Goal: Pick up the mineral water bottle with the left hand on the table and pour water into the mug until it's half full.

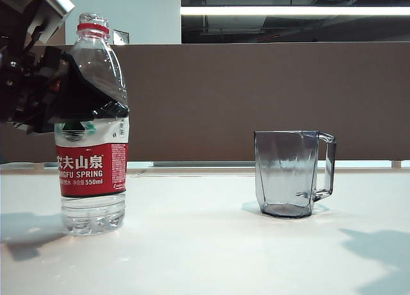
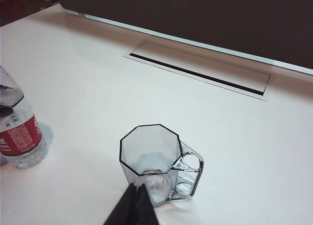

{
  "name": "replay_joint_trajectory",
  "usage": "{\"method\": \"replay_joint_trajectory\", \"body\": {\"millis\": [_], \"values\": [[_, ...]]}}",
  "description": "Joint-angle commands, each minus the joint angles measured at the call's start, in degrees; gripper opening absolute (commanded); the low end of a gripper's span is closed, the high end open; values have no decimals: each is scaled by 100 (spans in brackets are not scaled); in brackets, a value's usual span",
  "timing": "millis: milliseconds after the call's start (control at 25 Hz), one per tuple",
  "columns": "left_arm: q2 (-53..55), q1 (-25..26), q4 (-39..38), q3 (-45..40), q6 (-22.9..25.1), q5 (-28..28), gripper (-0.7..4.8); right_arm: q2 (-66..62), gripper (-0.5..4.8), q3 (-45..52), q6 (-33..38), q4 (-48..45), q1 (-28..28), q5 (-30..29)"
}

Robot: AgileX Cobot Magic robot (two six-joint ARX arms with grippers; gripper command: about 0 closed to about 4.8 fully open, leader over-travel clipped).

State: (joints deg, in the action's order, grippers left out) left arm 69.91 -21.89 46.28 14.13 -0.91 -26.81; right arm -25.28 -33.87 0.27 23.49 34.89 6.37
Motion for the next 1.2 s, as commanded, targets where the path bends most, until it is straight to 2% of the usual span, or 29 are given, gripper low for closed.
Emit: {"method": "replay_joint_trajectory", "body": {"millis": [40, 320, 720, 800, 920, 1200], "values": [[-15, -9, 94, 22, 24, -20, 174, 7, -2, -28, 17, -101, 4, -7], [-15, -9, 103, 22, 35, 4, 175, 7, -2, -28, 20, -74, 4, -72], [-15, -17, 20, 321, 17, 831, 175, 7, -2, -28, 17, 273, 9, -535], [-15, -103, -461, 667, 52, 1362, 174, 7, -2, -28, 17, 380, 9, -570], [-11, -264, -1182, 1182, 319, 1814, 174, 7, -2, -28, 15, 422, 7, -647], [398, -654, -1775, 1978, 522, 2203, 174, 7, -2, -28, 17, 422, 7, -645]]}}
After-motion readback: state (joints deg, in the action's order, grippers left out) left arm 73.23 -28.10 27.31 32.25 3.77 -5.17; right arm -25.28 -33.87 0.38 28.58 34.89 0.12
